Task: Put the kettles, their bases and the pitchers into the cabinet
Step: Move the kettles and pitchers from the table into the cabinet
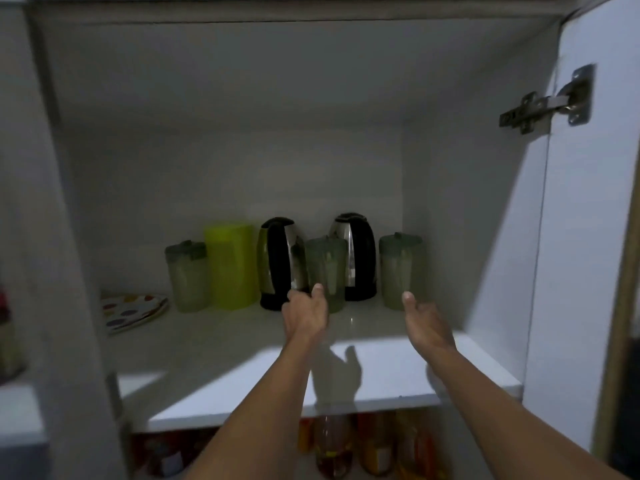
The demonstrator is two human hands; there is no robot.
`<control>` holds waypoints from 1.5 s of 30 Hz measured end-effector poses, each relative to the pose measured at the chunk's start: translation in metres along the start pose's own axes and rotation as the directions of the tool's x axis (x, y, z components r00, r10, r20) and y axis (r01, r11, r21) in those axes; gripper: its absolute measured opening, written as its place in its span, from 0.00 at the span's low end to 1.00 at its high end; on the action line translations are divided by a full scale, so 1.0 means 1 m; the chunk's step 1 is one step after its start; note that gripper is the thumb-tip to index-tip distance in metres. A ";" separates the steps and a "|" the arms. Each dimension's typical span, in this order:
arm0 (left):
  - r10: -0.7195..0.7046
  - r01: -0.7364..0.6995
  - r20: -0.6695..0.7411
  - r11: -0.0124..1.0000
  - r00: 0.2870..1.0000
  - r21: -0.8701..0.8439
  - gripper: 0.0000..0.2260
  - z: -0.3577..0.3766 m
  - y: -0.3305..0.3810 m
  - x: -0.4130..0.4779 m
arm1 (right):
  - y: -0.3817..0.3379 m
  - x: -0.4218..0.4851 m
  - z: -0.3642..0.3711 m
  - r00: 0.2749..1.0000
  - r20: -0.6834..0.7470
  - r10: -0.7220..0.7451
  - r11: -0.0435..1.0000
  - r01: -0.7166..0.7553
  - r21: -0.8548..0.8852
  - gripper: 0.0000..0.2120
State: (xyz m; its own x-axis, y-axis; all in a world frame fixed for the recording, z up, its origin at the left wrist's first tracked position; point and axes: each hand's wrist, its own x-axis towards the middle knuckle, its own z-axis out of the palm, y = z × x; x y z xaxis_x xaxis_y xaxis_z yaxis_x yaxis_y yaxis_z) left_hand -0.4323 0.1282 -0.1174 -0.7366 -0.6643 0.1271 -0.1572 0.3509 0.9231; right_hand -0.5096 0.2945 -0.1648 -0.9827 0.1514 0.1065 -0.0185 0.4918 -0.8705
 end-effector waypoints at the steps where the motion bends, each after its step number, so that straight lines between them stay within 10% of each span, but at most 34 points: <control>1: 0.012 -0.012 -0.010 1.000 1.000 0.017 0.22 -0.009 -0.005 -0.012 | 0.000 -0.023 -0.001 1.000 0.017 -0.017 1.000 0.017 -0.022 0.36; 13: -0.090 0.130 -0.242 0.980 0.966 0.152 0.18 -0.178 -0.073 -0.156 | -0.023 -0.224 0.037 0.905 0.321 -0.278 0.955 0.297 -0.011 0.29; 24: -0.308 0.410 -0.613 0.912 0.728 0.029 0.18 -0.362 -0.153 -0.345 | -0.033 -0.465 0.097 0.483 0.774 -0.410 0.878 0.437 0.193 0.23; 34: -0.371 0.564 -0.821 0.823 0.434 -0.074 0.15 -0.530 -0.209 -0.511 | -0.068 -0.694 0.131 0.151 0.850 -0.505 0.747 0.570 0.342 0.25; 45: -0.401 0.653 -0.876 0.744 0.269 -0.140 0.15 -0.686 -0.290 -0.615 | -0.088 -0.910 0.155 -0.056 0.861 -0.505 0.686 0.580 0.440 0.23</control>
State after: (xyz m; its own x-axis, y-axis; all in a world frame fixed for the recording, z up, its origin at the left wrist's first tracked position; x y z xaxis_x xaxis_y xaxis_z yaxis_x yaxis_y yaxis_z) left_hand 0.5171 -0.0177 -0.2139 0.4414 -0.8972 -0.0179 -0.5062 -0.2654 0.8205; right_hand 0.3576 -0.0198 -0.2598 -0.0946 -0.9953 0.0197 -0.6633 0.0482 -0.7468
